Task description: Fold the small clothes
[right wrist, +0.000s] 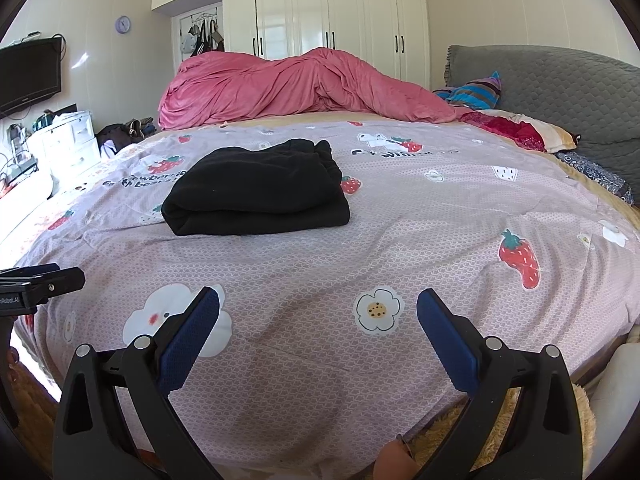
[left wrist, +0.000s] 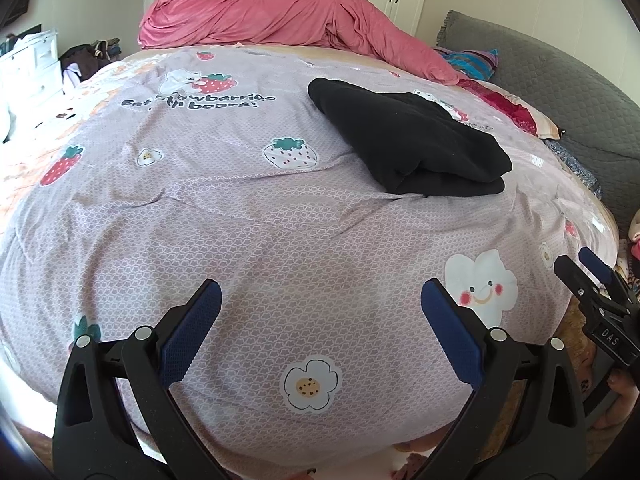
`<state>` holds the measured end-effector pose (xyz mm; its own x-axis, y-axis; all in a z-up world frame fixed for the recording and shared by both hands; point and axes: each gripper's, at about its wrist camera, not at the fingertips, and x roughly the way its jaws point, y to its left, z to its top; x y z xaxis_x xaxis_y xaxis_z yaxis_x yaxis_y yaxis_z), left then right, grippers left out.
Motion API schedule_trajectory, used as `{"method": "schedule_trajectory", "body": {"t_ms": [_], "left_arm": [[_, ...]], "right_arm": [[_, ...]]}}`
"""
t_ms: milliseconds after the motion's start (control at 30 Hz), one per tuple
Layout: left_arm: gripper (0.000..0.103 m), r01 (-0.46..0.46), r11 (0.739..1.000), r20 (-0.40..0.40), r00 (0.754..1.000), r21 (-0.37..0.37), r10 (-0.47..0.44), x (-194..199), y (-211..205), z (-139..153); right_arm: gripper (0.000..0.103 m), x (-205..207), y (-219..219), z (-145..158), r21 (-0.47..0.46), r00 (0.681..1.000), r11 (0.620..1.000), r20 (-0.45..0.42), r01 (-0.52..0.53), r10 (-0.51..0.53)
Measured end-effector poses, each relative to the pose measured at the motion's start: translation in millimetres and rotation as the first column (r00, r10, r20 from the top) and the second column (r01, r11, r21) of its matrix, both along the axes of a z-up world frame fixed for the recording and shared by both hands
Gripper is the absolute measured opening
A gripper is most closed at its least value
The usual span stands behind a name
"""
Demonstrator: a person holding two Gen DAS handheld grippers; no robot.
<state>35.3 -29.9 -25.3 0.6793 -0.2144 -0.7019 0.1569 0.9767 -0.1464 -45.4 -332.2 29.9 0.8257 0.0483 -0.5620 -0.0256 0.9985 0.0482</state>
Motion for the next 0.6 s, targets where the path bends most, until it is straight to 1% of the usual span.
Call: {"method": "schedule_trajectory", "body": {"t_ms": [367,600], "left_arm": [[0.094,-0.012,1.0,-0.001,1.0,0.015,0.012,0.1,2.7,0.4],[0.094,-0.009,1.0,-0.013,1.0,0.002,0.009,1.4,5.4,0.4]], "right_arm": [[0.099,-0.4,-2.7,-0.3,-0.006,1.0,1.0,-0.004,0.003,-0.003],[0.099,-0.5,-3.5,0.0,-0.004,1.0,1.0,-0.006,0.006,-0.006]]}}
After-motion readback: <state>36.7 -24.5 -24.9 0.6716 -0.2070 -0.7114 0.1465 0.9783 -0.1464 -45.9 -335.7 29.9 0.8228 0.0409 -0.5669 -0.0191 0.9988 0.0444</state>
